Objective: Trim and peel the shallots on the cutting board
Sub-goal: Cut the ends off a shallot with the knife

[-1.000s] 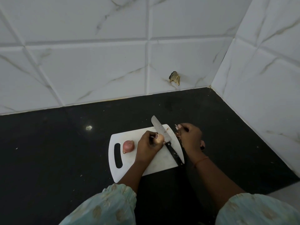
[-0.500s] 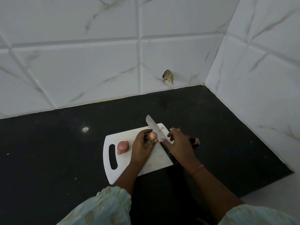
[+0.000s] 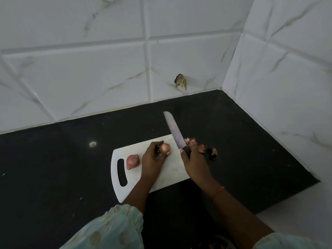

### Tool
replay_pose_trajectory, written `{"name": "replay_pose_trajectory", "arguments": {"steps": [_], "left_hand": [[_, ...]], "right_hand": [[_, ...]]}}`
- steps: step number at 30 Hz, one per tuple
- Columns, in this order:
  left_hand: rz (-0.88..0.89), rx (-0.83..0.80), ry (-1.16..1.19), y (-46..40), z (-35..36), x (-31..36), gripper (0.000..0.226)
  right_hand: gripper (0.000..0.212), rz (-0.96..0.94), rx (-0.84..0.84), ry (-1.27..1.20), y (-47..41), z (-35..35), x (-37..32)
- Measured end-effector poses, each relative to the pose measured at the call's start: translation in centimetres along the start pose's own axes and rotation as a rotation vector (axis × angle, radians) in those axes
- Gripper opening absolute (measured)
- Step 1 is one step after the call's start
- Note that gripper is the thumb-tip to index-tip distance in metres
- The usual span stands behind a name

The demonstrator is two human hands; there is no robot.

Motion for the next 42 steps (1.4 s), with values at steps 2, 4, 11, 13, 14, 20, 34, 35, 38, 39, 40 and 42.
{"name": "replay_pose_trajectory", "arguments": {"steps": [2,4,11,13,14,20,34,35,38,39,40,42], "left_hand": [[-0.018,-0.008,-0.008,0.0,0.0,0.0,0.035],[-0.03,-0.019,-0.012,0.0,0.1,0.0,0.035],[-0.016,-0.004,0.02,-0.1,0.1,-0.1,0.035],[-0.019,-0.001,0.03,-0.1,0.1,-0.1,0.033],[-0.011,-0.002,0.034,0.0,0.1,-0.1,0.032],[-0.019,0.014,0.041,-0.1,0.3,-0.6,0.036],[0.022,0.0,0.022,0.0,0.3,-0.4,0.037],[0.022,-0.004,0.017,0.0,0.3,-0.5,0.038],[0.009,0.002,0.01,0.0,0.3,-0.4,0.038],[0.005,0.007,0.013,0.0,0.3,-0.3,0.039],[0.005,0.009,0.018,0.0,0.3,-0.3,0.039],[0.014,0.013,0.023,0.0,0.2,-0.3,0.039]], "right_hand": [[0.031,-0.02,-0.036,0.039,0.5,0.4,-0.3],[0.027,-0.047,-0.07,0.103,0.8,0.7,-0.6],[0.027,-0.114,-0.062,0.312,1.3,0.7,-1.7],[0.029,-0.118,-0.082,0.381,1.1,0.6,-2.1],[0.029,-0.118,-0.084,0.421,1.0,0.6,-2.3],[0.027,-0.109,-0.149,0.499,1.4,0.9,-2.7],[0.021,-0.134,-0.161,0.622,-0.3,1.9,-2.7],[0.021,-0.129,-0.165,0.614,-0.4,2.0,-2.7],[0.022,-0.126,-0.187,0.612,0.2,2.3,-1.7],[0.023,-0.115,-0.195,0.603,0.5,2.4,-1.1],[0.024,-0.098,-0.199,0.577,0.8,2.7,-0.8],[0.025,-0.068,-0.196,0.54,0.9,3.1,-0.4]]}}
Point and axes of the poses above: each hand's wrist, its own y-axis away from the middle knuckle, its own z-axis out of the palm, x = y × z, the point moved 3 cm from there along -y, towards the middle knuckle, and after that the axes turned 5 degrees about y, right-handed, at the moved point
